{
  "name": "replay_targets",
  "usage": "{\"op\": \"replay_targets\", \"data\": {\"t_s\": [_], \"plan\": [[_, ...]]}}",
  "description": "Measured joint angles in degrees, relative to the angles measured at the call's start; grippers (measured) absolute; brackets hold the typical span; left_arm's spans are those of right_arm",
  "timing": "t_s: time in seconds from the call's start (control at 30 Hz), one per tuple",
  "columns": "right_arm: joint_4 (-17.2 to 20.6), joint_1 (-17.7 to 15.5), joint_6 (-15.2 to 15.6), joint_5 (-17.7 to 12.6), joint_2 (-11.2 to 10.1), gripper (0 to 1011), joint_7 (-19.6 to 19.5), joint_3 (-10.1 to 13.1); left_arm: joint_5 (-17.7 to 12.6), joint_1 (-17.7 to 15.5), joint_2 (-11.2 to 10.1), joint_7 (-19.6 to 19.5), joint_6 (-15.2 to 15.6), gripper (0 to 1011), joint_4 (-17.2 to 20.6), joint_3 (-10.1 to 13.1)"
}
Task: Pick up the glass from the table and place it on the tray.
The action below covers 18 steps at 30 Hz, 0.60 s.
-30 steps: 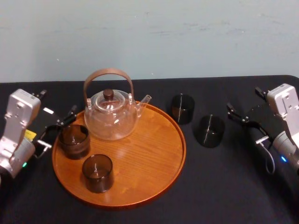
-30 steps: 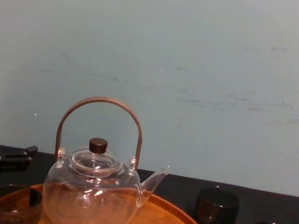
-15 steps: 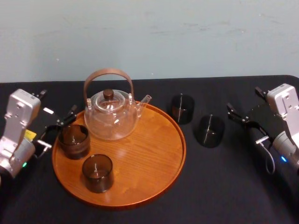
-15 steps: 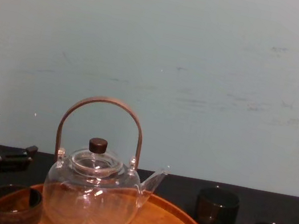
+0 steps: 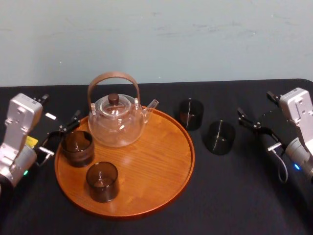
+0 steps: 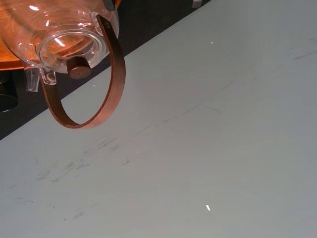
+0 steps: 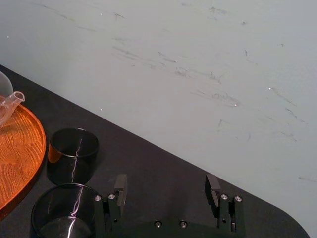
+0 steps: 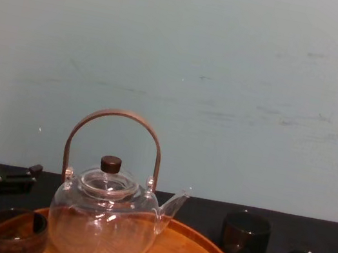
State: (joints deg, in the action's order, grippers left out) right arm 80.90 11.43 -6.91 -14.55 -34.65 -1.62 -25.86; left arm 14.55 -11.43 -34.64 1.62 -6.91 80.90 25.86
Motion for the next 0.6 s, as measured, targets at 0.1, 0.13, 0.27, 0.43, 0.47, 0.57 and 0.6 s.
{"op": "replay_targets", "data": {"t_s": [0.1,0.13,0.27,0.43,0.47,0.57,0.6], "plan": [[0.0,0.0,0.0,0.0,0.0,1002,0.0,0.0,0.0,0.0,0.0,0.0,0.0,1001,0.0,0.0],[0.0,0.0,0.0,0.0,0.0,1002,0.0,0.0,0.0,0.0,0.0,0.0,0.0,1001,0.0,0.0],[0.0,0.0,0.0,0.0,0.0,1002,0.0,0.0,0.0,0.0,0.0,0.0,0.0,1001,0.0,0.0],[0.0,0.0,0.0,0.0,0.0,1002,0.0,0.0,0.0,0.0,0.0,0.0,0.0,1001,0.0,0.0],[0.0,0.0,0.0,0.0,0.0,1002,0.1,0.0,0.0,0.0,0.0,0.0,0.0,1001,0.0,0.0],[0.3,-0.4,0.2,-0.2,0.0,1002,1.0,0.7,0.0,0.0,0.0,0.0,0.0,1001,0.0,0.0],[0.4,-0.6,0.3,-0.4,-0.1,1002,1.2,0.9,0.0,0.0,0.0,0.0,0.0,1001,0.0,0.0]]}}
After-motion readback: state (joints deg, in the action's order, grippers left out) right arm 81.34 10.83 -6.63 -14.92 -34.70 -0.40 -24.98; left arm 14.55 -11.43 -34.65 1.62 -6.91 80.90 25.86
